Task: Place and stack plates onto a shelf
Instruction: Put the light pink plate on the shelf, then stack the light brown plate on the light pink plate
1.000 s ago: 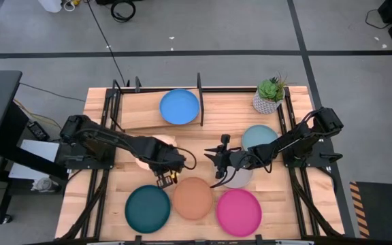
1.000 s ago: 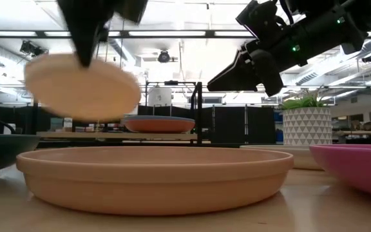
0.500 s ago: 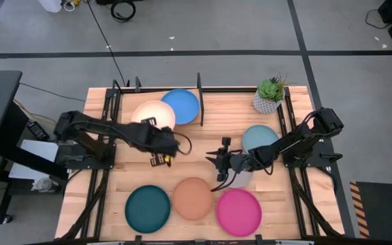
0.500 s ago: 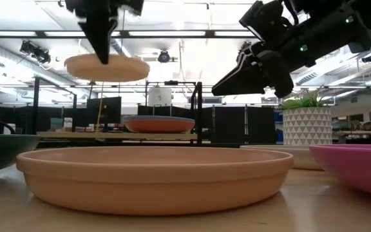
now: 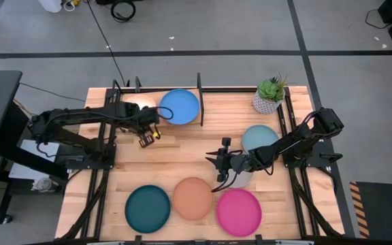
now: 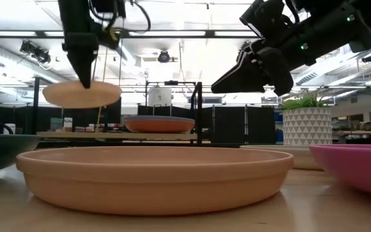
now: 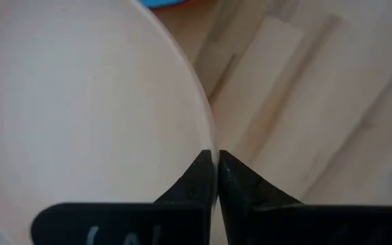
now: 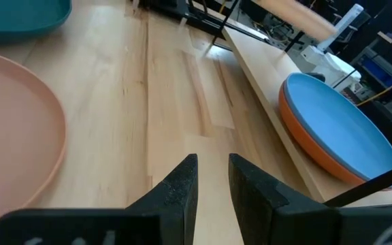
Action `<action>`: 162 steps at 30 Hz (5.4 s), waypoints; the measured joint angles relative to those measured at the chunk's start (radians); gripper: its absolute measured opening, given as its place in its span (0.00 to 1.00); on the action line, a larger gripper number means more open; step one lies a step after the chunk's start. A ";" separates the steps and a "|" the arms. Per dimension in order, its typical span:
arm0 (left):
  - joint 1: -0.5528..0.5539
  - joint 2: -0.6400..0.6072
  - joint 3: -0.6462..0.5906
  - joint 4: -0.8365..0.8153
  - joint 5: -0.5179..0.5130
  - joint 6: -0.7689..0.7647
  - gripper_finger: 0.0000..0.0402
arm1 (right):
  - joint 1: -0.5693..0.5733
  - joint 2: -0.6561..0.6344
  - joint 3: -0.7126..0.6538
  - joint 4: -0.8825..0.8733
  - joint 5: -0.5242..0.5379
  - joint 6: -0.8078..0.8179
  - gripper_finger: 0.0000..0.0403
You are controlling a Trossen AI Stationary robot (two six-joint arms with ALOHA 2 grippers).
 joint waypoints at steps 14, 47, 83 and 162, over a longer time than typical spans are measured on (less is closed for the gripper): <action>0.218 0.003 -0.153 0.198 0.060 0.138 0.04 | 0.000 0.000 0.000 0.000 -0.003 -0.022 0.22; -0.177 0.016 -0.103 0.305 0.424 0.001 0.31 | 0.000 0.000 0.000 -0.005 -0.004 -0.028 0.22; -0.454 0.386 -0.103 0.719 0.398 -0.434 0.31 | -0.028 0.000 0.000 0.000 -0.034 -0.010 0.22; -0.035 0.050 0.150 -0.059 -0.113 -0.031 0.02 | -0.028 0.000 0.000 -0.002 -0.050 -0.013 0.22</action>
